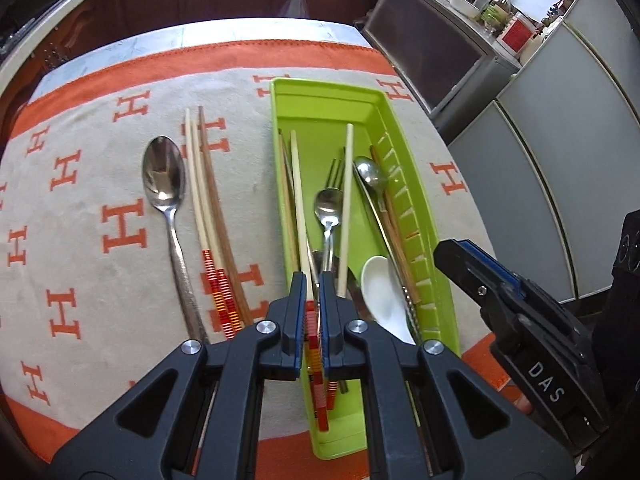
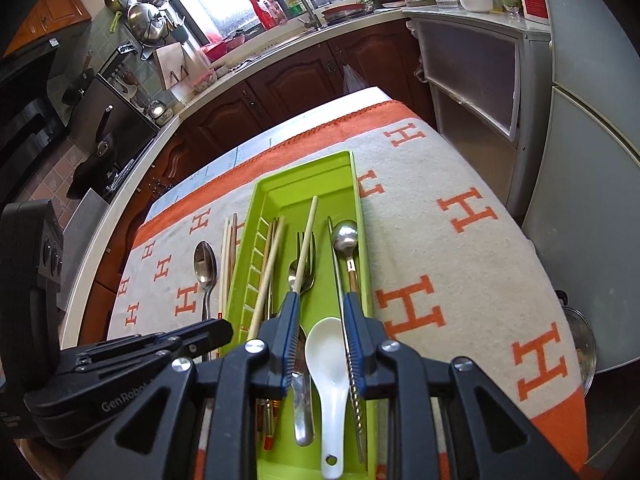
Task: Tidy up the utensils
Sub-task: 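Lower both chopsticks into the green tray and open both grippers, then move both grippers back to the remaining spoon and chopsticks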
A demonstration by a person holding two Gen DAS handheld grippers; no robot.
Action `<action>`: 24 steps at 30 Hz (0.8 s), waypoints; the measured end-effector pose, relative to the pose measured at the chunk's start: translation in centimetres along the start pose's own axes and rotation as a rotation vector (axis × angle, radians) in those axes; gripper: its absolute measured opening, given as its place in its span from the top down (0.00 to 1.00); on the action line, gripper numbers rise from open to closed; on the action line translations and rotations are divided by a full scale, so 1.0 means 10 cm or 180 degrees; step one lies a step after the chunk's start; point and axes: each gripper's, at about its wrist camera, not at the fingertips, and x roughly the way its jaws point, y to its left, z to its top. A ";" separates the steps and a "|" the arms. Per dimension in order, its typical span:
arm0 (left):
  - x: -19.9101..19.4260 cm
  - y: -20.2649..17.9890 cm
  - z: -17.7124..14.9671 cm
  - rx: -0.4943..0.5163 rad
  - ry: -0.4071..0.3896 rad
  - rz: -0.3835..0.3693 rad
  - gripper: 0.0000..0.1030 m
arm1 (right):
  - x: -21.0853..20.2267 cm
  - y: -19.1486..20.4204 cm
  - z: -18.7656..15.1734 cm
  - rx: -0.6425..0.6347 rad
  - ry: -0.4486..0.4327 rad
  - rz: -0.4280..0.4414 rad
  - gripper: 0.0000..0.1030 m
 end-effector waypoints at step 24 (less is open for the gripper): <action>-0.44 0.94 -0.26 -0.0490 -0.0257 0.0630 0.66 | 0.03 0.50 -0.08 -0.0403 0.0138 0.0044 0.78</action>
